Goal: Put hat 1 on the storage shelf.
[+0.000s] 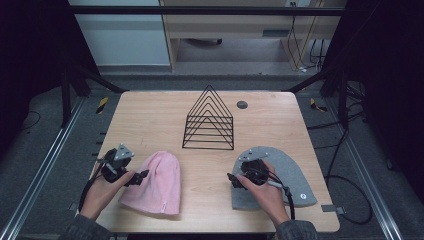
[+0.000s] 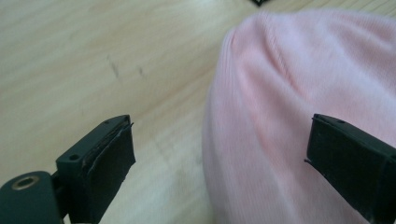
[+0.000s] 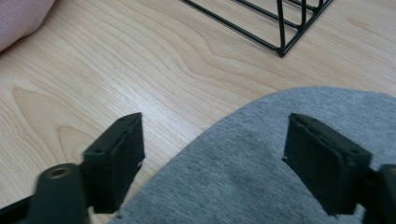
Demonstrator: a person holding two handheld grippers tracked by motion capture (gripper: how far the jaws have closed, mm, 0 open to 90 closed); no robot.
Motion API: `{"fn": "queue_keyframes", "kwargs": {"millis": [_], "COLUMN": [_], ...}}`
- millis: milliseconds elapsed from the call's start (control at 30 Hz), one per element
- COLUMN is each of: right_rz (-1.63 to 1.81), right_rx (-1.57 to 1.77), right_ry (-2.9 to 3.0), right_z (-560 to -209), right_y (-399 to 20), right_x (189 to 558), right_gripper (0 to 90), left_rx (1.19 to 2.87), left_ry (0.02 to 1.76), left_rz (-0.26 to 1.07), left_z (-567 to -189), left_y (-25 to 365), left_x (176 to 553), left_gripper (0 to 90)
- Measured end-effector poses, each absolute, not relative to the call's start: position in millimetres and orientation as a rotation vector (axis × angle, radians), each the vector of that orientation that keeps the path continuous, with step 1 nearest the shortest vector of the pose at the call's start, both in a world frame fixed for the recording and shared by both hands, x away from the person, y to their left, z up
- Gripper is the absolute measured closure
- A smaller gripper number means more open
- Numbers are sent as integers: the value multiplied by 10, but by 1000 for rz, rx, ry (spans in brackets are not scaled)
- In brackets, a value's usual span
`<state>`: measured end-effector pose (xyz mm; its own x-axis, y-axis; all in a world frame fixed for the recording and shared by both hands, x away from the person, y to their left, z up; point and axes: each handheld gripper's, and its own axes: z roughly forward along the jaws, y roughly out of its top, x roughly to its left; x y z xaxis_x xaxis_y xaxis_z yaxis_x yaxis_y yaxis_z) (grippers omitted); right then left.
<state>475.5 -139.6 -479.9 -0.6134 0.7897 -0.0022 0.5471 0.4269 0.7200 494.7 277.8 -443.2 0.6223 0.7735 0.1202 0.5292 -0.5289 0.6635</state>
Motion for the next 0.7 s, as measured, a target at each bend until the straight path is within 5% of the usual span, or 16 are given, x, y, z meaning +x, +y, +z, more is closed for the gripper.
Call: {"fn": "queue_keyframes", "kwargs": {"millis": [200,300,700], "right_rz": [978,996,984], "right_rx": [1121,1148,1201], "right_ry": [2305,2296,2300], "right_z": [-4810,-4818,-4816], "right_y": [-1471,-1531,-1560], "right_x": [4685,4687,4723], "right_gripper": [276,300,281], "left_rx": [2302,2209,2314], "left_ry": [1035,1071,1057], "left_rz": [477,396,393], "left_z": [-4296,-4297,-4542], "left_y": [2676,2693,2634], "left_x": [5400,5390,5308], "left_gripper": [167,193,306]}}
